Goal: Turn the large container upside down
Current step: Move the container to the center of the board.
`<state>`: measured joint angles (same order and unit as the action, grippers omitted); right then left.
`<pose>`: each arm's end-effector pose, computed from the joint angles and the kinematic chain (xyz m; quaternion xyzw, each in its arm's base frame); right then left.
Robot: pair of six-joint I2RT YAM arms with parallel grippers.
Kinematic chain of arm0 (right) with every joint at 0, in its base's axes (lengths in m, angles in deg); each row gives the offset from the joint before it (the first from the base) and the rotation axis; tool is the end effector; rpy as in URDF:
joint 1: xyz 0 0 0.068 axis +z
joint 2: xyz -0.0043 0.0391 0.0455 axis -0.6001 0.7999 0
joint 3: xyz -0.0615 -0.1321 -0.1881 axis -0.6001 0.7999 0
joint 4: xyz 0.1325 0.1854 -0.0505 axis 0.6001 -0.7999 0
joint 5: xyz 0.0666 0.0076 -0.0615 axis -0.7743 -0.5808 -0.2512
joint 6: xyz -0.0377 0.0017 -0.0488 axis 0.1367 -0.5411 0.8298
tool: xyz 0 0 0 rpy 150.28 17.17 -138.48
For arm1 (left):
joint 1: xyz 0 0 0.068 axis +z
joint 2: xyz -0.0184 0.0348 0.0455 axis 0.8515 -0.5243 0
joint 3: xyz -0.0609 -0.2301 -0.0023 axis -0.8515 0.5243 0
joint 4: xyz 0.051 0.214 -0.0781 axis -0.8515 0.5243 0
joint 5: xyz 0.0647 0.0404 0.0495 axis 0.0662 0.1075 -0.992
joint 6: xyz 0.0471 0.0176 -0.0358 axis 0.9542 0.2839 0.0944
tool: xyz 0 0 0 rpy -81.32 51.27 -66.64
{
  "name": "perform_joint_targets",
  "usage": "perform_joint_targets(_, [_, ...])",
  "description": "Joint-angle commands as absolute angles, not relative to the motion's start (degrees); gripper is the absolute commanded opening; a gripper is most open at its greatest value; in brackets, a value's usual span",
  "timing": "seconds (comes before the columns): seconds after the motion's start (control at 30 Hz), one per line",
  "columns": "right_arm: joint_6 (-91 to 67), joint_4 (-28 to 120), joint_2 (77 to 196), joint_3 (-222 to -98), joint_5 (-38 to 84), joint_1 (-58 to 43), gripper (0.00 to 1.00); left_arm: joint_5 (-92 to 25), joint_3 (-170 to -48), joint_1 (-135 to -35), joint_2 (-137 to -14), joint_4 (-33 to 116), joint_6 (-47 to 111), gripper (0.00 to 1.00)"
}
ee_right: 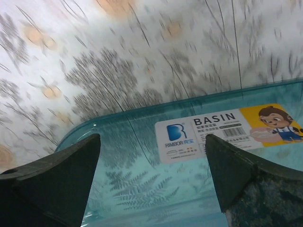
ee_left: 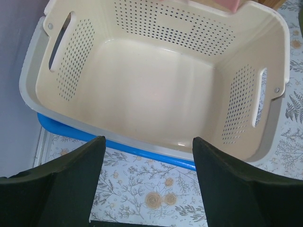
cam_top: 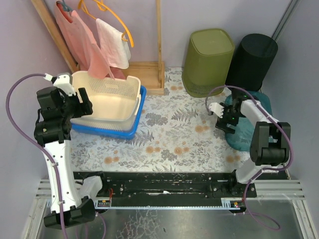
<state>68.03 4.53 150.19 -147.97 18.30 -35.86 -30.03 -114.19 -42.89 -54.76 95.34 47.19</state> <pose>0.2876 0.0153 0.1674 -0.6061 0.7742 0.0025 0.1821 0.1616 0.0351 0.3811 -0.0349 0.8566 0.0004 0.5148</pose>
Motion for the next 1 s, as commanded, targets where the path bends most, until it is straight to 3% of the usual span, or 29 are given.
perform_joint_targets(0.0, [74.0, 4.58, 148.22, -148.22, 17.19, -42.54, 0.99, -29.78, -113.77, -42.49, -55.15, 92.23, 47.9, 0.73])
perform_joint_targets(0.27, [77.59, 4.36, 147.37, -146.77, 14.88, -51.93, 0.99, -29.06, -112.66, -42.53, -53.83, 91.66, 49.18, 0.77])
perform_joint_targets(0.43, [74.24, 0.93, 139.92, -147.42, 7.84, -50.97, 0.99, -29.35, -116.74, -42.5, -56.44, 94.82, 52.53, 0.75])
perform_joint_targets(0.53, [60.75, 2.86, 134.07, -151.79, 4.42, -43.51, 0.99, -31.63, -121.9, -42.52, -59.47, 97.76, 53.79, 0.76])
perform_joint_targets(0.63, [41.34, 6.6, 131.69, -159.2, -1.81, -35.57, 0.99, -26.79, -127.62, -42.53, -62.04, 104.05, 54.97, 0.78])
perform_joint_targets(0.73, [29.37, 5.85, 133.93, -168.74, -11.25, -29.91, 0.99, -15.96, -134.28, -42.49, -66.1, 114.56, 57.86, 0.81])
perform_joint_targets(0.87, [9.16, 8.15, 141.86, -180.94, -25.59, -27.8, 0.99, -12.21, -141.59, -41.95, -73.85, 125.16, 59.0, 0.77])
perform_joint_targets(0.93, [-5.84, 19.63, 144.06, -180.19, -34.83, -27.22, 0.99, -10.23, -143.49, -41.41, -75.4, 126.45, 58.85, 0.77])
perform_joint_targets(0.97, [-21.18, 32.29, 143.6, -176.04, -38.95, -26.87, 0.99, -10.15, -144.31, -41.11, -75.92, 126.48, 58.51, 0.77])
